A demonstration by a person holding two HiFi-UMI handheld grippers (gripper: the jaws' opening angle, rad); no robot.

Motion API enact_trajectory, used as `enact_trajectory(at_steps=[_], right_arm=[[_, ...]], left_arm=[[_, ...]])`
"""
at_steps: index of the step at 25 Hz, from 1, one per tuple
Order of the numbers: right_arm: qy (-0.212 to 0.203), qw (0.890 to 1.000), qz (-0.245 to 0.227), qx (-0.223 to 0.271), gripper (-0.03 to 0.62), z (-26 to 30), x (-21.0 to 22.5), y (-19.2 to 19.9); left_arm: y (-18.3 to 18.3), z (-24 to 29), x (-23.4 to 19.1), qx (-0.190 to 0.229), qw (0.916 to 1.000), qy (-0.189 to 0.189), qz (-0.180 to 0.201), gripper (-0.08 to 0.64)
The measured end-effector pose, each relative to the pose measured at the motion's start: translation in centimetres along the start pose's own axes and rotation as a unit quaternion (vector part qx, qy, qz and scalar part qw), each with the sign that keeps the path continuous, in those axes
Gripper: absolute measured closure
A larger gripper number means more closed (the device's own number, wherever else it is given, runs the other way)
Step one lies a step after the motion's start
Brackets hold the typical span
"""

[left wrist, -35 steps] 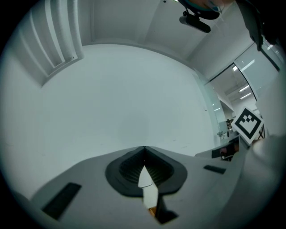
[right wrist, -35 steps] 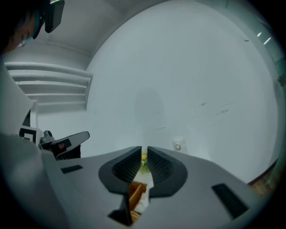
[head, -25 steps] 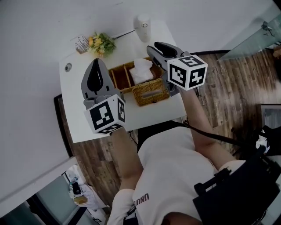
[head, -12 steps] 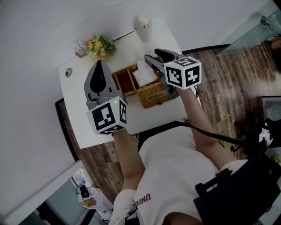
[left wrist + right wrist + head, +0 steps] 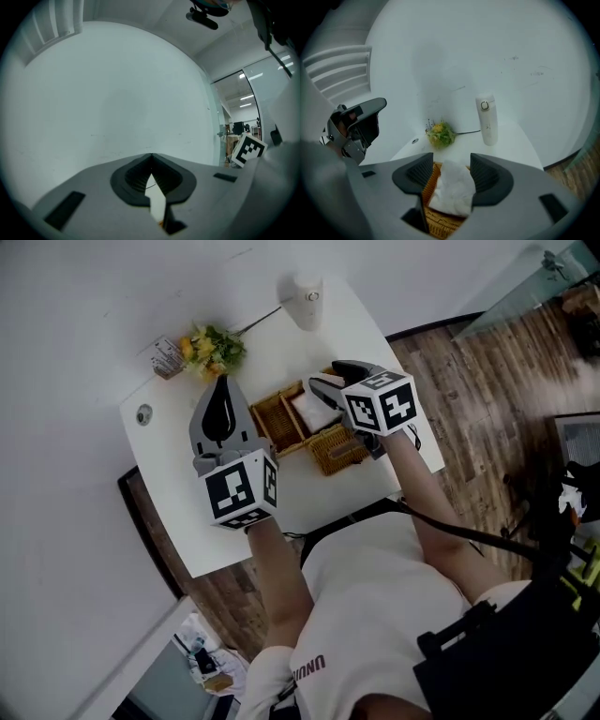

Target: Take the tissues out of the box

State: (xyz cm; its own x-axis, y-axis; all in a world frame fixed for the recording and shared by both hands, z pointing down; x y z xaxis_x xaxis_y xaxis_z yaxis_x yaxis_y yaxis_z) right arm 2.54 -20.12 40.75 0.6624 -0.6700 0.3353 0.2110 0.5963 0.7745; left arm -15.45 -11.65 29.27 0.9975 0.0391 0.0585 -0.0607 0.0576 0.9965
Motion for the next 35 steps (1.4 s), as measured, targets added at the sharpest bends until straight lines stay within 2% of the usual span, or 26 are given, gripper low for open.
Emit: enact_trajectory(at_steps=[10, 16, 23, 30, 35], right_arm=[[0.03, 0.997, -0.004, -0.069, 0.311, 2.4, -0.1, 2.0], [0.049, 0.992, -0.011, -0.119, 0.302, 3.3, 0.1, 3.1], [0.05, 0.985, -0.017, -0.163, 0.296, 4.2, -0.1, 4.2], [0.058, 0.981, -0.018, -0.184, 0.296, 4.8, 0.0, 4.6], [0.065, 0.974, -0.037, -0.213, 0.296, 5.3, 0.0, 5.0]], left_arm=[[1.7, 1.5, -1.7, -0.012, 0.9992, 0.033, -0.02, 0.546], [2.3, 2.3, -2.0, -0.016, 0.9984, 0.046, -0.03, 0.546], [3.2, 2.8, -2.3, -0.031, 0.9978, 0.048, -0.034, 0.546], [3.8, 2.9, -2.9, -0.036, 0.9972, 0.048, -0.045, 0.546], [4.0, 3.1, -3.1, -0.036, 0.9971, 0.049, -0.045, 0.546]])
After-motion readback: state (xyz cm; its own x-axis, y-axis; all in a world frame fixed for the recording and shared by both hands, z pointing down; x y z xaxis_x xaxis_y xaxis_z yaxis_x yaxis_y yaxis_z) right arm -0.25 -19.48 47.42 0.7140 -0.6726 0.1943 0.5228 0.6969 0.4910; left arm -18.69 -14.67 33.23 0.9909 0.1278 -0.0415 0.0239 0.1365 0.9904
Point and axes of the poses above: the fingertips, and each gripper's own axes: z forward along the fingers, x to its right, y out of its underside, the point moved 7 cm from there along -z, backward along the fingers, and after that the axes turned 1 degree about -z, right-handed, at the moved point
